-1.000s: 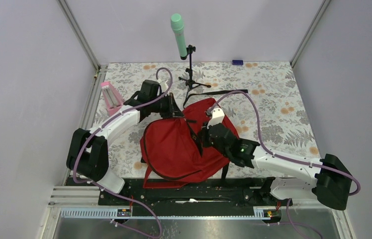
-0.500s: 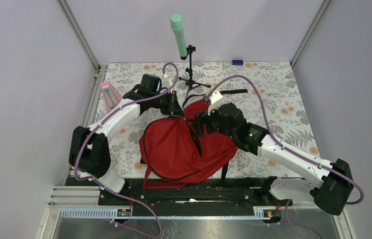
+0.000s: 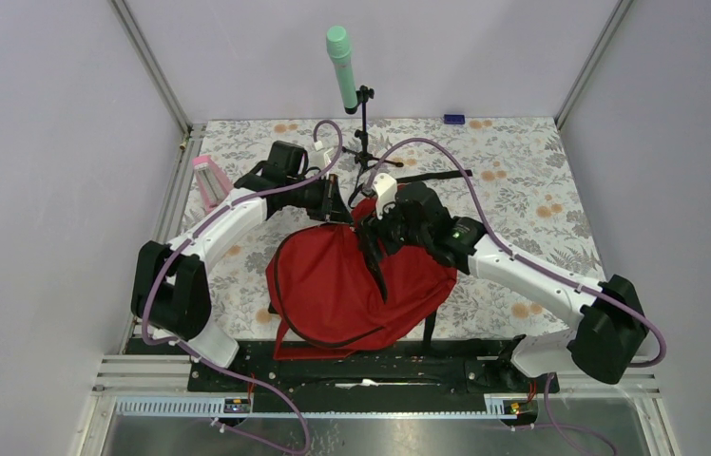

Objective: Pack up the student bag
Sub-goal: Zip the student bag at the center of the board.

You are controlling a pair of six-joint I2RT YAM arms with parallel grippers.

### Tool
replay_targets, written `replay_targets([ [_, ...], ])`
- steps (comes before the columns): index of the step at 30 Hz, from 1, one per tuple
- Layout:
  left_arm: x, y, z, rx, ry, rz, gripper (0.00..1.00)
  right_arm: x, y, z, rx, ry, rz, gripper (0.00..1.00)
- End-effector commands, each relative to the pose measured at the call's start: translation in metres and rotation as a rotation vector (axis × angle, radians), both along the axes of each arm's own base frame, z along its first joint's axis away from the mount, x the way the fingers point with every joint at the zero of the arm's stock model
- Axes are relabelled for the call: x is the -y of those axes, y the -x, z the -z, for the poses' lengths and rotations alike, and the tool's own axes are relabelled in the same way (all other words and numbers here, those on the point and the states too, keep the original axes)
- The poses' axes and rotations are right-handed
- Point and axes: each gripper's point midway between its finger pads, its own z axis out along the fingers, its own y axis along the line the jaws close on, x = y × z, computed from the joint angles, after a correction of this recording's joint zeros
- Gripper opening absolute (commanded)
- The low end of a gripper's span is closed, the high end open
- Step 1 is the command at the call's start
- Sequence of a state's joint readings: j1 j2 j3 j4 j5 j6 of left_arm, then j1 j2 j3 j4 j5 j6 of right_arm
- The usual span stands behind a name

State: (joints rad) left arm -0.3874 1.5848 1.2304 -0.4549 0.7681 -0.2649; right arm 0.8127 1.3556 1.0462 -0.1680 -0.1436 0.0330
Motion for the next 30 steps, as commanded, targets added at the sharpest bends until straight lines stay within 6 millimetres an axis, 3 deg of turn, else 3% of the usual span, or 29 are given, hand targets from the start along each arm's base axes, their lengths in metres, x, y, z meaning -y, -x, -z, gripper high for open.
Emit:
replay_targets([
  [1, 0.011, 0.008, -0.067, 0.169, 0.135, 0.093, 0.00, -0.007, -0.009, -0.016, 0.018, -0.027, 0.002, 0.66],
  [5, 0.011, 0.009, -0.068, 0.175, 0.133, 0.093, 0.00, -0.008, -0.016, -0.014, -0.018, -0.062, 0.033, 0.64],
  [12, 0.012, 0.010, -0.068, 0.178, 0.130, 0.092, 0.00, -0.013, -0.021, -0.017, -0.068, -0.129, 0.049, 0.51],
  [15, 0.012, 0.010, -0.068, 0.181, 0.130, 0.096, 0.00, -0.014, -0.023, -0.015, -0.098, -0.148, 0.068, 0.37],
  [20, 0.011, 0.009, -0.067, 0.191, 0.119, 0.086, 0.00, -0.022, -0.018, -0.015, -0.130, -0.195, 0.044, 0.02],
  [26, 0.001, -0.004, -0.071, 0.268, 0.108, -0.016, 0.00, -0.018, -0.002, -0.015, -0.163, -0.220, 0.034, 0.00],
  [30, -0.007, -0.014, -0.082, 0.320, 0.140, -0.097, 0.00, -0.016, 0.028, 0.013, -0.189, -0.126, 0.042, 0.00],
])
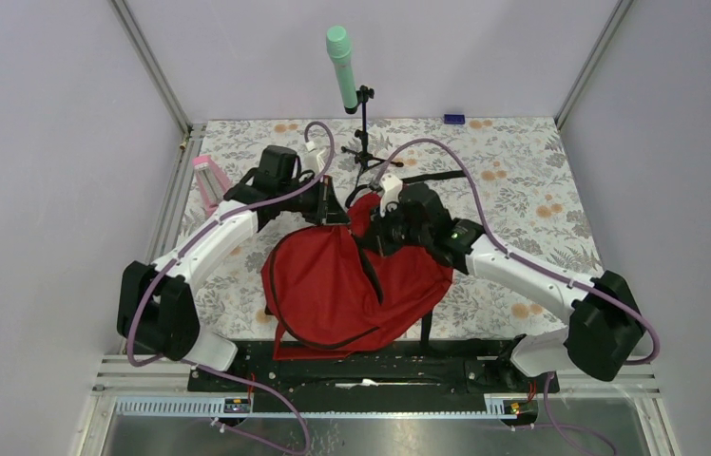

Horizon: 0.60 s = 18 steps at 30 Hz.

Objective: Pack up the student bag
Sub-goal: Zip the student bag at the center of the board.

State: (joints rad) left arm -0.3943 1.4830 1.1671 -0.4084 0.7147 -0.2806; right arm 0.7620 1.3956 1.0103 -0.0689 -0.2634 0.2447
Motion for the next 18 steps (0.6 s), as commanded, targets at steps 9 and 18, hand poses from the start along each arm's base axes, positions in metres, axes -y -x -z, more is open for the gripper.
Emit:
replay_targets([
  [9, -0.005, -0.026, -0.066, 0.215, 0.181, -0.086, 0.00, 0.013, 0.056, 0.037, 0.022, 0.169, 0.007, 0.00],
  [18, -0.011, -0.031, -0.070, 0.216, 0.212, -0.108, 0.00, 0.025, 0.064, 0.047, 0.012, 0.215, 0.022, 0.00],
])
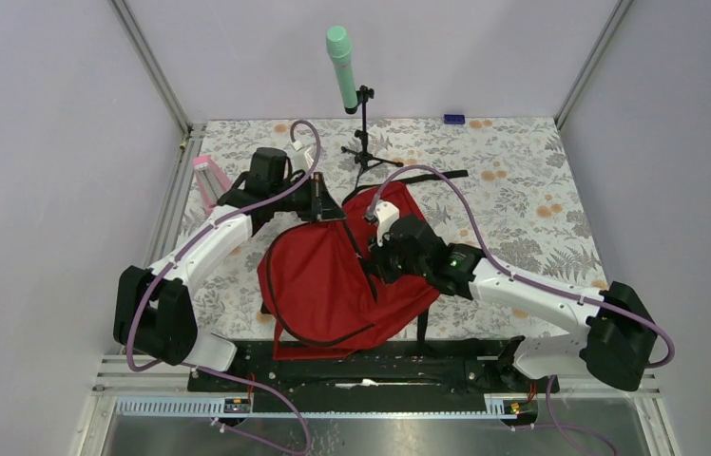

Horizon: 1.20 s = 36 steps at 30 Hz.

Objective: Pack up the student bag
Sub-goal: Zip the student bag at the center of the board.

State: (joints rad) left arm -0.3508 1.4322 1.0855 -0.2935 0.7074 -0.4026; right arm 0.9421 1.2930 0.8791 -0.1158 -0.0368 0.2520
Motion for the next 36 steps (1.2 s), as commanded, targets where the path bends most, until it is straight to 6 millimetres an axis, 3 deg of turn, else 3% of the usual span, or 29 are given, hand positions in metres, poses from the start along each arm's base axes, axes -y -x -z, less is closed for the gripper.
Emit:
replay_targets([
  [1, -0.001, -0.024, -0.068, 0.247, 0.143, -0.015, 0.00, 0.018, 0.015, 0.018, -0.023, 0.094, 0.021, 0.00],
  [11, -0.014, -0.035, -0.062, 0.263, 0.105, -0.088, 0.00, 0.030, 0.050, 0.051, -0.060, 0.183, 0.032, 0.00],
  [22, -0.039, -0.054, -0.052, 0.250, 0.065, -0.224, 0.00, 0.049, 0.085, 0.071, -0.122, 0.233, 0.028, 0.00],
  [29, -0.056, -0.065, -0.039, 0.237, 0.008, -0.322, 0.00, 0.038, 0.082, 0.085, -0.142, 0.211, 0.049, 0.00],
  [36, -0.062, -0.067, -0.036, 0.231, -0.026, -0.351, 0.00, 0.031, 0.070, 0.067, -0.079, 0.158, 0.079, 0.00],
])
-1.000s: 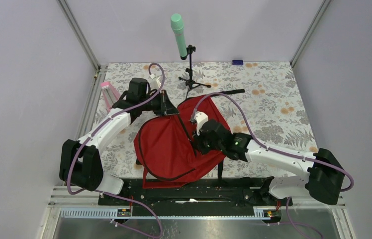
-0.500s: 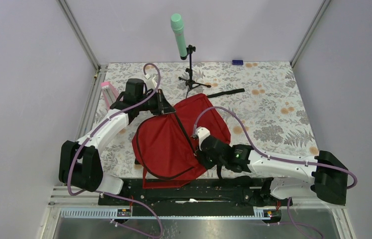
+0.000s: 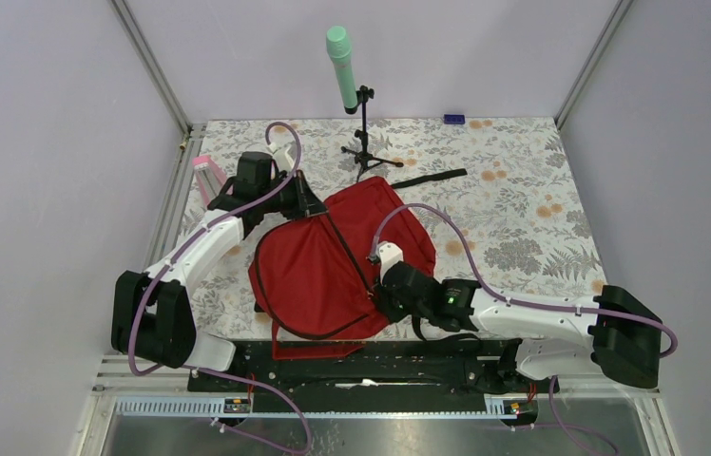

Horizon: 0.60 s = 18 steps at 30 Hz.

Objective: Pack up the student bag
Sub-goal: Zip the student bag at the center of the board.

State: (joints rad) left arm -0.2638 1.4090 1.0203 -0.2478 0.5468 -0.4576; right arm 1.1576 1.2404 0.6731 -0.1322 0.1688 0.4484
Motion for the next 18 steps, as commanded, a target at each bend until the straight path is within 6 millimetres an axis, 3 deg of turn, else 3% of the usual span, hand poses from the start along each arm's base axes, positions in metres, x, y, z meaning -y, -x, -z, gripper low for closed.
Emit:
replay_targets([
  [1, -0.018, -0.032, -0.057, 0.249, 0.007, -0.097, 0.01, 0.008, 0.000, -0.007, 0.027, 0.023, 0.017, 0.00],
  [2, -0.018, -0.032, -0.057, 0.252, 0.002, -0.095, 0.28, 0.007, -0.002, -0.014, 0.048, 0.013, 0.013, 0.10],
  [3, -0.019, -0.031, -0.057, 0.254, -0.004, -0.096, 0.55, 0.006, -0.004, -0.023, 0.070, -0.002, 0.005, 0.28],
  [4, -0.021, -0.031, -0.057, 0.260, -0.013, -0.106, 0.77, 0.006, -0.009, -0.032, 0.097, -0.016, 0.013, 0.59],
  [5, -0.024, -0.031, -0.059, 0.273, -0.019, -0.116, 0.95, 0.007, -0.012, -0.041, 0.122, -0.030, 0.022, 0.78],
  [7, -0.029, -0.031, -0.063, 0.303, -0.033, -0.140, 0.99, 0.009, -0.020, -0.058, 0.169, -0.055, 0.031, 0.98],
  [8, -0.032, -0.032, -0.065, 0.317, -0.042, -0.153, 0.99, 0.011, -0.024, -0.065, 0.182, -0.064, 0.036, 1.00],
  [13, -0.041, -0.032, -0.072, 0.359, -0.067, -0.201, 0.99, 0.031, -0.052, -0.085, 0.148, -0.101, 0.106, 1.00],
  [18, -0.058, -0.031, -0.082, 0.398, -0.102, -0.281, 0.99, 0.085, -0.097, -0.092, 0.155, -0.126, 0.299, 1.00],
])
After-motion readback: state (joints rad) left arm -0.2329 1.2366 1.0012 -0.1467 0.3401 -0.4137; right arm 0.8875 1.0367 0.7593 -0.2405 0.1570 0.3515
